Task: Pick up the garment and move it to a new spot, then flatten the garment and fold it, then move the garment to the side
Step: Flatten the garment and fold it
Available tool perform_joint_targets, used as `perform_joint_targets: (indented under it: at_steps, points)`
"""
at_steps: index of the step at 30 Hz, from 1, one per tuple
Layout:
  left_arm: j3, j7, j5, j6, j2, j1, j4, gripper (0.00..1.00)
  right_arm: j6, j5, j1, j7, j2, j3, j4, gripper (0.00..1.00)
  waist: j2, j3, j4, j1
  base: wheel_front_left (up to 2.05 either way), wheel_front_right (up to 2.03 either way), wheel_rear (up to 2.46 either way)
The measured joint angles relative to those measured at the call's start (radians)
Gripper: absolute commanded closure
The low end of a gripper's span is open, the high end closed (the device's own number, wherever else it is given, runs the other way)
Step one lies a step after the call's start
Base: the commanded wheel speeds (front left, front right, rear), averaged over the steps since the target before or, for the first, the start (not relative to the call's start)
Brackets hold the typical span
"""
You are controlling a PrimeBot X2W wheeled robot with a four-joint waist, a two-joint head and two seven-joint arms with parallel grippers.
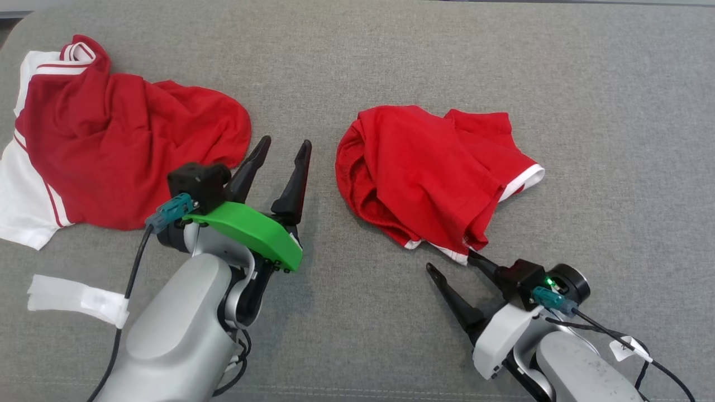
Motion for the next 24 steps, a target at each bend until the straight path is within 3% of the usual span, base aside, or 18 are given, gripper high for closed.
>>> perform_joint_targets:
  at_steps: [3,6,8,9,11,15,19,24]
  points:
    - [0.008,-0.001,0.0,0.002,0.006,0.012,-0.006,0.0,0.0,0.006,-0.009,0.0,-0.003,-0.012,0.005,0.0,0.0,0.0,0.001,0.0,0.0,0.0,0.0]
    - [0.01,-0.001,-0.001,0.003,0.006,0.026,-0.02,0.0,0.0,0.005,-0.023,0.0,-0.017,-0.028,0.012,0.02,0.0,0.0,0.0,0.0,0.0,0.0,0.0]
    - [0.01,-0.009,-0.008,0.003,0.006,0.034,-0.03,0.0,0.0,0.005,-0.026,0.0,-0.024,-0.03,0.023,0.16,0.0,0.0,-0.001,0.0,0.0,0.0,0.0]
    - [0.01,-0.009,-0.008,0.003,0.006,0.035,-0.033,0.0,0.0,0.005,-0.026,0.0,-0.025,-0.028,0.03,0.33,0.0,-0.001,-0.002,0.0,0.0,0.0,0.0]
    - [0.01,-0.009,-0.008,0.003,0.006,0.035,-0.037,0.0,0.0,0.006,-0.026,0.0,-0.025,-0.02,0.044,0.51,0.0,-0.001,-0.002,0.0,0.0,0.0,0.0]
    - [0.009,-0.01,-0.008,0.003,0.006,0.04,-0.045,0.0,0.0,0.016,-0.026,0.0,-0.025,0.002,0.071,0.58,0.0,-0.002,-0.002,0.0,0.0,0.0,0.0]
    - [0.011,-0.01,-0.008,0.004,0.007,0.049,-0.053,0.0,0.0,0.027,-0.037,0.0,-0.025,0.015,0.085,1.0,0.0,-0.006,-0.002,0.0001,0.0,0.0,0.0]
    - [0.014,-0.01,-0.009,0.004,0.009,0.058,-0.059,0.0,0.0,0.067,-0.053,0.0,-0.025,0.054,0.077,1.0,0.0,-0.014,-0.001,0.0,0.0,0.0,0.0]
